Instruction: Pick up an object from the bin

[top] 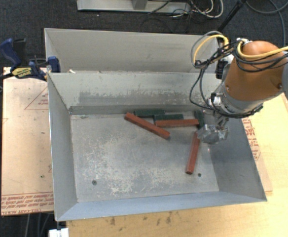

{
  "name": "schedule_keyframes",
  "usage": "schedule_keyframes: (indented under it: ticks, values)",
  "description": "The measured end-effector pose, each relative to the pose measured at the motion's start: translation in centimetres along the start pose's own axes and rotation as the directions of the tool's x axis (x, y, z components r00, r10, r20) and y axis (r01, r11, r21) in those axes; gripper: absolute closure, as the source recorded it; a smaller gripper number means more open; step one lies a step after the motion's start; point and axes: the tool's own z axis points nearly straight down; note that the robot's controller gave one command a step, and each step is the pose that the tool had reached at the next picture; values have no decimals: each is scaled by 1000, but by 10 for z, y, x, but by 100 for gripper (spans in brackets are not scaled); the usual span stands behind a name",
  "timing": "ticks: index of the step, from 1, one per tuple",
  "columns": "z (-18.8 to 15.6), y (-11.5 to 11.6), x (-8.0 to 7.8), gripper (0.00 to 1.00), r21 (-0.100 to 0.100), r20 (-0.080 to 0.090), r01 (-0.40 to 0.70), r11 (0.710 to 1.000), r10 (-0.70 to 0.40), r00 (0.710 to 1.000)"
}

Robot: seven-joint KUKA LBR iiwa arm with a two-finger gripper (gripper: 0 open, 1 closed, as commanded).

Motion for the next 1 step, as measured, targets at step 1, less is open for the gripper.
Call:
schedule_keyframes:
  ticks: [1]
  values:
    - [71,-26,-26,0,1,0,382,924,-382,924]
